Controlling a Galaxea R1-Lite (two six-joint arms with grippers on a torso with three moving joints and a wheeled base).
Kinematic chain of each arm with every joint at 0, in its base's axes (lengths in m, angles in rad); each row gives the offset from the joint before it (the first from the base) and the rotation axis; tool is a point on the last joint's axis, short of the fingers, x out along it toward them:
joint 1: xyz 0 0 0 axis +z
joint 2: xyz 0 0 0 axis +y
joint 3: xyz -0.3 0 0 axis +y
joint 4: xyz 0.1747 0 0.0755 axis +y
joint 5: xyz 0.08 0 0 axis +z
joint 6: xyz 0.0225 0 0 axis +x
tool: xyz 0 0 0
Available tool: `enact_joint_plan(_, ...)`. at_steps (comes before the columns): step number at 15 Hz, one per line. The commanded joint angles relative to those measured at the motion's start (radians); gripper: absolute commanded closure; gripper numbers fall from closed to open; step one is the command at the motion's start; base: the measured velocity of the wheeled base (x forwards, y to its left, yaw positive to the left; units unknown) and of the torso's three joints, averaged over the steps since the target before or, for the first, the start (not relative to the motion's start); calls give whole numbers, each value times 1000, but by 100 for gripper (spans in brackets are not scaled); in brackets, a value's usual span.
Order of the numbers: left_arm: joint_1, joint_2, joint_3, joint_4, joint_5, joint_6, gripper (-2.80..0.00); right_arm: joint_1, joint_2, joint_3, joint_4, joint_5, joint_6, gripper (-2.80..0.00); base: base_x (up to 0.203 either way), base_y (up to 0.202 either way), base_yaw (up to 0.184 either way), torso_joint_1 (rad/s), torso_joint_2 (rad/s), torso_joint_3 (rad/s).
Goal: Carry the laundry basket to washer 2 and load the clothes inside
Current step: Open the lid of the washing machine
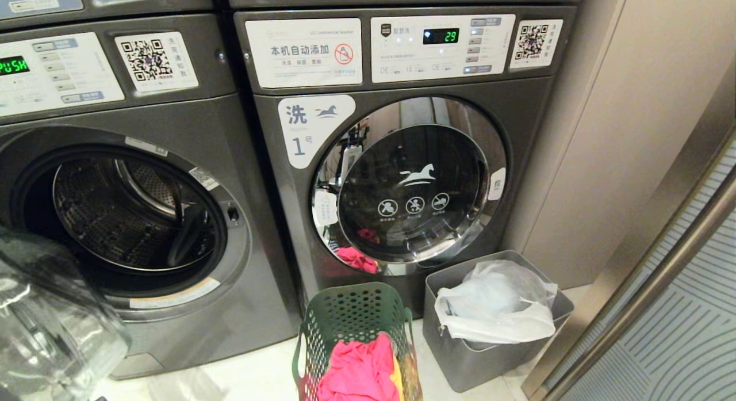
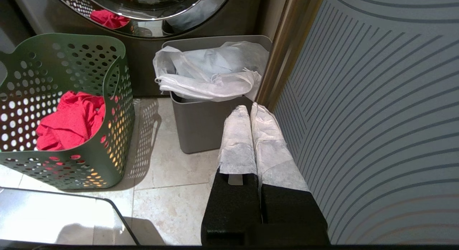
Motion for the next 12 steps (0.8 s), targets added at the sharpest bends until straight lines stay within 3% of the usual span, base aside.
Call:
enact_joint_plan(1,-100,130,-54,237,42,11,-280,-1,0,0,2,0,-1,0,0,0,0,0,0,0)
enact_joint_plan(2,-141,176,-62,287,95,26,-280,0,1,0,2,1,-1,0,0,0,0,0,0,0)
enact_joint_plan(3,-185,209,-68,320,195,59,-280,0,0,0,2,0,-1,0,0,0,0,0,0,0)
enact_joint_plan(4,-241,228,-66,334,333,159,-280,0,0,0,2,1,0,0,0,0,0,0,0,0)
enact_joint_plan(6,-313,272,-26,337,605,506,-280,0,0,0,2,1,-1,0,0,0,0,0,0,0)
enact_joint_plan(8,-326,289,38,316,796,896,-280,0,1,0,2,0,-1,0,0,0,0,0,0,0)
enact_joint_plan(9,-321,290,81,307,894,1062,-280,-1,1,0,2,0,0,0,0,0,0,0,0,0)
enact_joint_plan(10,-313,290,118,302,1017,1178,-280,0,0,0,2,1,-1,0,0,0,0,0,0,0)
enact_joint_plan(11,-308,294,136,298,1139,1222,-280,0,0,0,2,0,-1,0,0,0,0,0,0,0)
enact_joint_plan(12,-304,303,155,296,1236,1225,-280,0,0,0,2,1,-1,0,0,0,0,0,0,0)
